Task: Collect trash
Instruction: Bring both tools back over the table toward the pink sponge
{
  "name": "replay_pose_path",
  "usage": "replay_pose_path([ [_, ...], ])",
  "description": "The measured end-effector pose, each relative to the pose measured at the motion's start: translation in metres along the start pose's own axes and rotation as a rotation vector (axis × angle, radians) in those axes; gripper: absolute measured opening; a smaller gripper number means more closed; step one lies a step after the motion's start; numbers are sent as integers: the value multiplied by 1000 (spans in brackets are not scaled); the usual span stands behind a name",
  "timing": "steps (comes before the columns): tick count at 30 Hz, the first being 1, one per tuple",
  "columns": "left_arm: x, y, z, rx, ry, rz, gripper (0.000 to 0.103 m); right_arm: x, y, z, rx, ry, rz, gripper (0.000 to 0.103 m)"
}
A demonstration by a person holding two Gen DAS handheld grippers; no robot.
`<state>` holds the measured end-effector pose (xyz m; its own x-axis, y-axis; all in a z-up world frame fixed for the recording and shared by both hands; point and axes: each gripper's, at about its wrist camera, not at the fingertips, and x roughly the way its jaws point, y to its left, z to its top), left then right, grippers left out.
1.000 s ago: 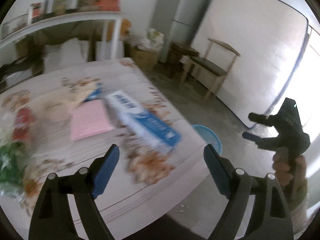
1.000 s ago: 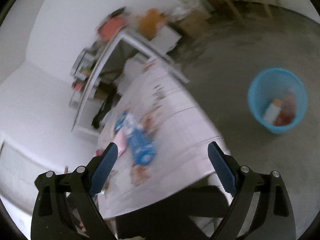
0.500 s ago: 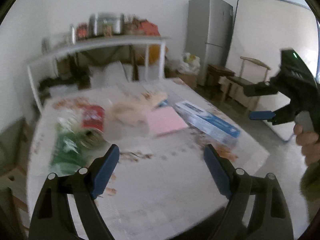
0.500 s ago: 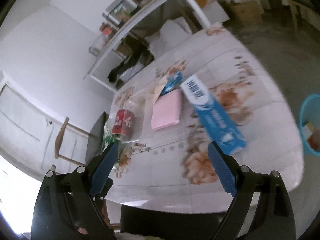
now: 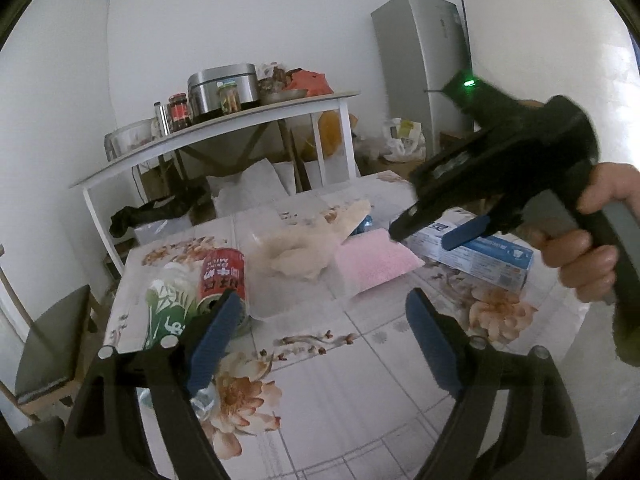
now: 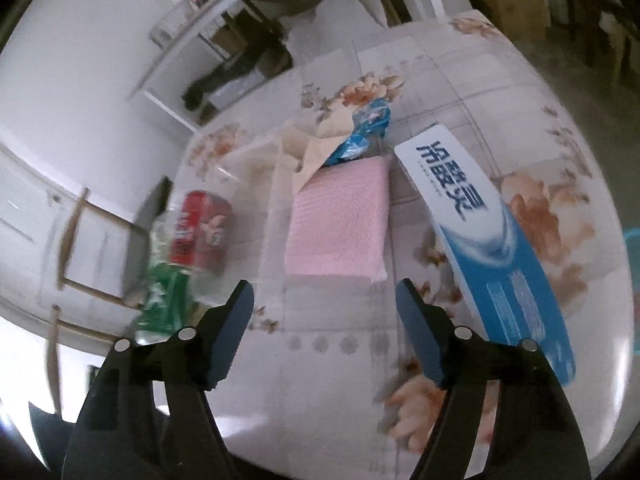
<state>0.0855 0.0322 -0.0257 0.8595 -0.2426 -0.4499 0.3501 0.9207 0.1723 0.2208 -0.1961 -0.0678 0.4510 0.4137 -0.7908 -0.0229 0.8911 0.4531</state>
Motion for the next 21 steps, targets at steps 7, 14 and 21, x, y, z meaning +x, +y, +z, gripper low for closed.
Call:
replay_pose_path([
  [7,23,-3,0,51,30,18,68,33,22,17,-124,54,-131,69],
  [14,66,-6,5,105,126,-35,55,54,28,24,-189,84,-231,70],
  [21,95,-14,0,133,208,-52,32,65,26,26,-188,111,-209,73],
])
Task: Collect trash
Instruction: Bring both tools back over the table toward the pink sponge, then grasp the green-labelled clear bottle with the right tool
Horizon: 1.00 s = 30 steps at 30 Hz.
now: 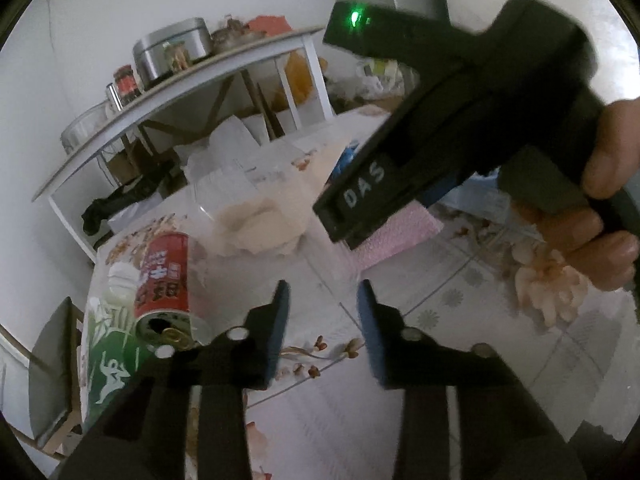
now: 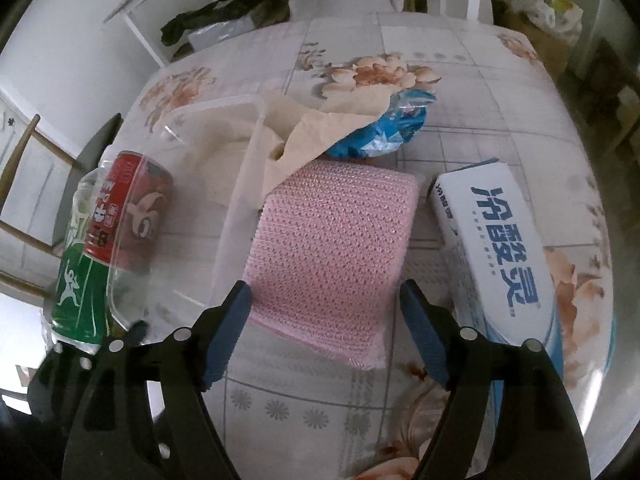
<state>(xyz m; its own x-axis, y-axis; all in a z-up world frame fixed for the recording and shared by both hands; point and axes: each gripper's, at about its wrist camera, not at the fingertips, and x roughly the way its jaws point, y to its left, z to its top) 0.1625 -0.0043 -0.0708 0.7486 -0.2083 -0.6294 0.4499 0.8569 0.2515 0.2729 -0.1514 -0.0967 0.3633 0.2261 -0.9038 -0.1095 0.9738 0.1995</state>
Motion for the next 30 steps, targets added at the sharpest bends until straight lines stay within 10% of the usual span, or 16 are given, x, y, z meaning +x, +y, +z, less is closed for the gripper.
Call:
replay_pose_path([
  [16,-16,-17,6,18,-50,-34,10,-13,-21,-12,63,14,77,56],
  [18,-24,-11,5,-10,-49,-47,13,-14,-21,-13,62,17,78,56],
  [22,-51,15,-1,-128,-69,-63,51,-16,-22,-13,69,12,82,56],
  [30,-99,113,-33,-409,-77,96,62,-36,-24,-22,57,-40,81,56],
])
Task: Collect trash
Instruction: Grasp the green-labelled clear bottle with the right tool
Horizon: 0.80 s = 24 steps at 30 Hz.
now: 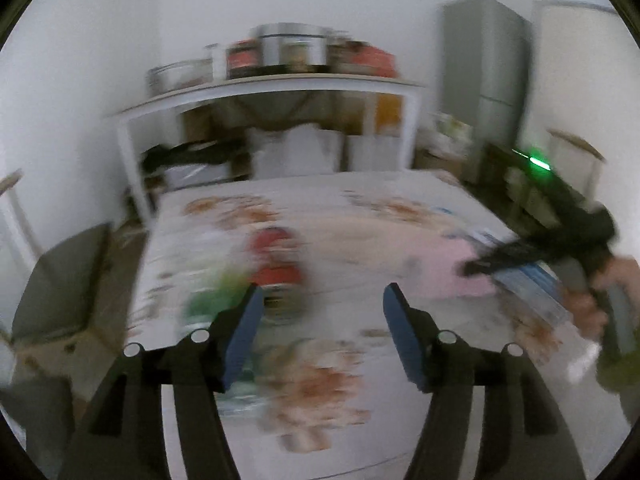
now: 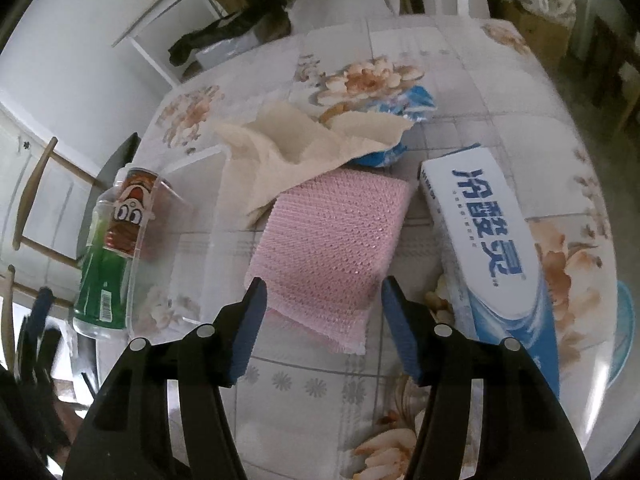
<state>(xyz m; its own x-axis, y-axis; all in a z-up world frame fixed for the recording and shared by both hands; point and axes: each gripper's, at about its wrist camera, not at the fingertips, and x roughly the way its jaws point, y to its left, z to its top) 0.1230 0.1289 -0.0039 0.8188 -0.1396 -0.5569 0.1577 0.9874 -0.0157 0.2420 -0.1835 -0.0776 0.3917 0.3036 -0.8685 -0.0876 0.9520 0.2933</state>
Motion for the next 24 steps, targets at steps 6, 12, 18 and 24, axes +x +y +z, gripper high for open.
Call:
replay_pose_path([
  [6,-2,73,-7,-228,63,64,62,-34,5,-6,26,-99,-43,58],
  [12,-9,103,-28,-344,95,42,62,-74,59,12,-59,-178,136,63],
  [18,-16,110,-46,-396,114,22,62,-32,163,44,-210,-34,324,64],
  [24,-18,123,-59,-451,128,-7,62,42,241,60,-316,136,241,63],
])
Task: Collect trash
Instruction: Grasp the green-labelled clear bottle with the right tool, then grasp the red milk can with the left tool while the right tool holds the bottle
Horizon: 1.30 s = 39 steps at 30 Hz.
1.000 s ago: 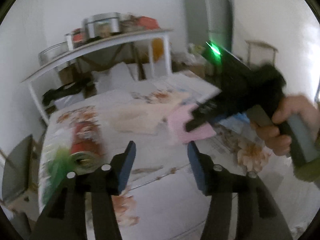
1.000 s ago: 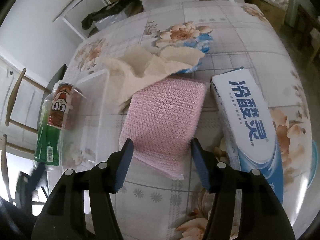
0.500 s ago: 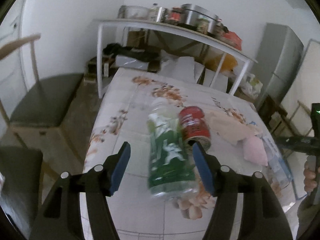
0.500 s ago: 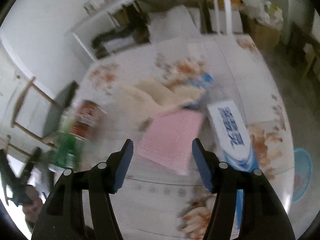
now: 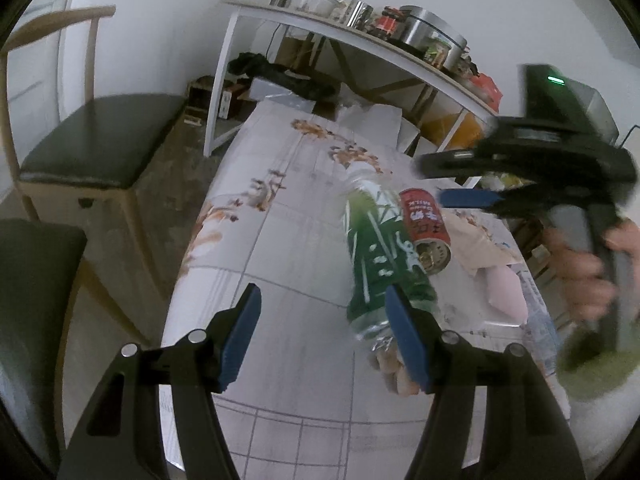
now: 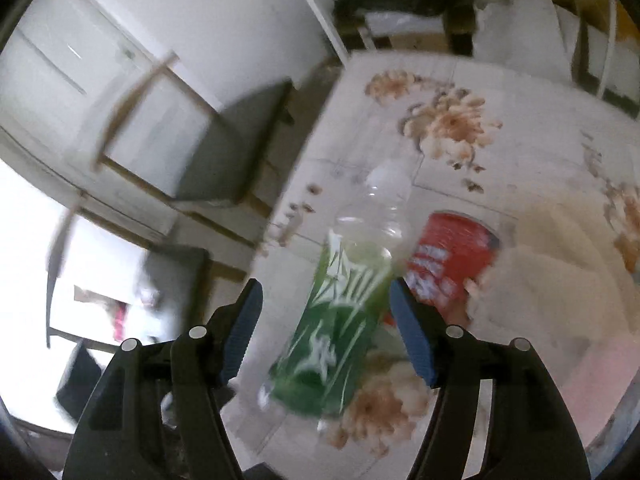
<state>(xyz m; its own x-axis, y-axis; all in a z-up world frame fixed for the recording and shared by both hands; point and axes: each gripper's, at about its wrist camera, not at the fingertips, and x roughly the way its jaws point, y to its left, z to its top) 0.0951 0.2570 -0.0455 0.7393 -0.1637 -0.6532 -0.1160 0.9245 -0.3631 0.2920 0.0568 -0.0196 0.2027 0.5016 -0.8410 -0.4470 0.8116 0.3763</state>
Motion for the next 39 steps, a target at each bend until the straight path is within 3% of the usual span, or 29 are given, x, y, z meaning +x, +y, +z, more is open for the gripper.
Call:
replay_pose_path([
  [4,2,4,-2,-18,4,-26,62,33,9,7,-18,69,-122,62],
  [10,7,8,-3,-31,6,-56,62,53,23,8,-86,91,-268,63],
  [21,2,13,-3,-42,-9,-49,62,94,28,17,-117,149,-375,63],
  [28,-1,21,-2,-58,-21,-25,62,90,32,8,-141,132,-317,58],
  [39,1,32,6,-91,-39,-20,62,-8,18,-39,-121,-24,-124,57],
])
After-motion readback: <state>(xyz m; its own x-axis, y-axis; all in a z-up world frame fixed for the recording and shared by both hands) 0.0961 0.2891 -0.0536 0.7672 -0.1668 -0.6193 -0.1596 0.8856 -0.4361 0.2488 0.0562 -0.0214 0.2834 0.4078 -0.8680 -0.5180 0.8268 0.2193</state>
